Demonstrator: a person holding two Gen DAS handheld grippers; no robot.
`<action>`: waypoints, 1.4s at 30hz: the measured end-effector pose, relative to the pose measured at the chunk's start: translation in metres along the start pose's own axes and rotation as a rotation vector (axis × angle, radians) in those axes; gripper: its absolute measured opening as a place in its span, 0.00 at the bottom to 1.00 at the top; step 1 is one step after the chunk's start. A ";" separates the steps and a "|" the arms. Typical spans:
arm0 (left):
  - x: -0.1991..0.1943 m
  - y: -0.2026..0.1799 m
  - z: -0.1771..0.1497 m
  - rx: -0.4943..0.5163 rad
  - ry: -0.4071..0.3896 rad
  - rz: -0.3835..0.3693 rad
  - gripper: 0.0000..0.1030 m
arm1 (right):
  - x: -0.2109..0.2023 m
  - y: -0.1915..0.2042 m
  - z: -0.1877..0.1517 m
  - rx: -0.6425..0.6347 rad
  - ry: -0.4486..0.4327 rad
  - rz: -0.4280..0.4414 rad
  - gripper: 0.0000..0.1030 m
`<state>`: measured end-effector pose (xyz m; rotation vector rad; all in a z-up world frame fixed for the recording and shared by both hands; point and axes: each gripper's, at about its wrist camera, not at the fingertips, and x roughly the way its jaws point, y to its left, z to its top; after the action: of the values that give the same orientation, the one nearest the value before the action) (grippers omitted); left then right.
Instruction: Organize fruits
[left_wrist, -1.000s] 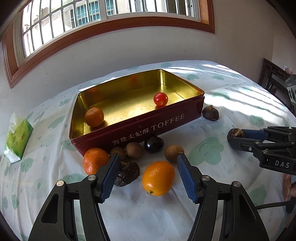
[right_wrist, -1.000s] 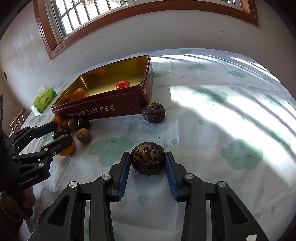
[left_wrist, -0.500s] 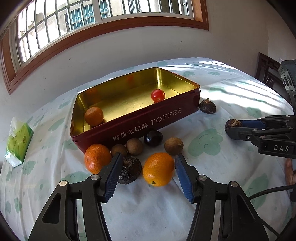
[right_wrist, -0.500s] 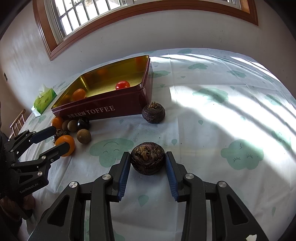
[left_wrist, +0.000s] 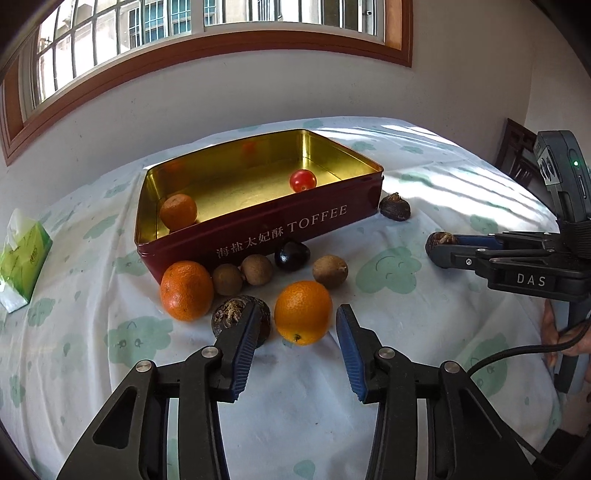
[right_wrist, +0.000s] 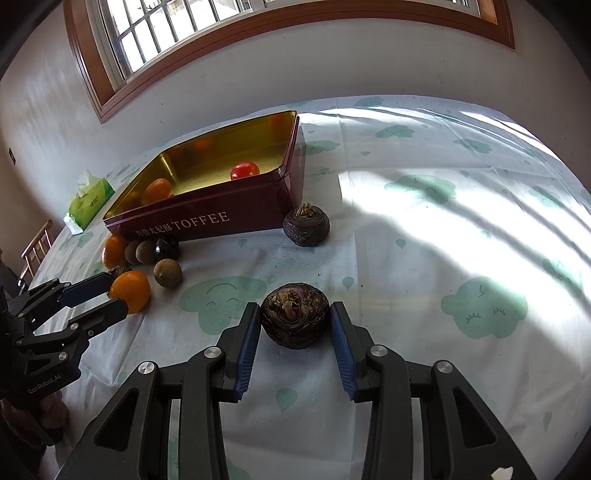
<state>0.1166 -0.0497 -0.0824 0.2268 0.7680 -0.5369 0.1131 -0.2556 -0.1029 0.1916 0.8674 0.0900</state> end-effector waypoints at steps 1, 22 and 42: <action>0.001 0.001 0.002 -0.003 0.001 0.000 0.43 | 0.000 0.000 0.000 0.001 0.000 0.001 0.35; 0.027 -0.013 0.002 -0.012 0.100 -0.027 0.35 | 0.000 0.000 0.000 0.000 0.000 -0.001 0.35; -0.006 0.053 -0.034 -0.430 0.066 0.284 0.35 | 0.003 0.022 -0.004 -0.005 -0.002 -0.075 0.35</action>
<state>0.1210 0.0101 -0.1017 -0.0465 0.8790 -0.0889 0.1118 -0.2330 -0.1028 0.1543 0.8709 0.0224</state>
